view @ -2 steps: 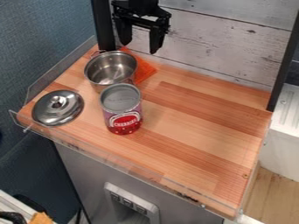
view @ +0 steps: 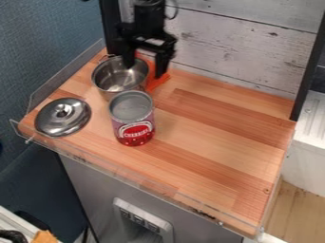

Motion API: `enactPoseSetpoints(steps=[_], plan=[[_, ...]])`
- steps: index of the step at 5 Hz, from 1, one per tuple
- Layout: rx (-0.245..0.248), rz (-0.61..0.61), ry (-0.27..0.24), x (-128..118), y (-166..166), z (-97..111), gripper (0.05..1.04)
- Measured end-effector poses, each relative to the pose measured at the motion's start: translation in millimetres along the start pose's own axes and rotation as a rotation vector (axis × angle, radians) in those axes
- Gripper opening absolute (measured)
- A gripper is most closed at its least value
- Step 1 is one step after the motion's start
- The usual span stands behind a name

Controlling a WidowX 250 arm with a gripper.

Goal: Move the can to the bottom right side corner of the table

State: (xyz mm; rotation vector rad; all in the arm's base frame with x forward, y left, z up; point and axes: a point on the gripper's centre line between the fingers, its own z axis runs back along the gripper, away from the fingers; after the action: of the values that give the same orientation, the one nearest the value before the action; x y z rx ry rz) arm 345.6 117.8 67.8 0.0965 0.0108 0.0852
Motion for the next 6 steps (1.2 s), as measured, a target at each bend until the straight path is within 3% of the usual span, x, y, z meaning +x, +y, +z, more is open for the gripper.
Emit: enactPoseSetpoints(steps=[1,3,4,6], plan=[[0.005,0.100,-0.012,-24.3,38.5,-0.5,1.001],[-0.013,0.133,0.061,-71.7,72.4,-34.3,1.001],[-0.002,0.093,0.073,-81.4,60.0,-36.9,1.001],[-0.029,-0.082,0.005,-66.2,-17.4,-32.2,1.001]])
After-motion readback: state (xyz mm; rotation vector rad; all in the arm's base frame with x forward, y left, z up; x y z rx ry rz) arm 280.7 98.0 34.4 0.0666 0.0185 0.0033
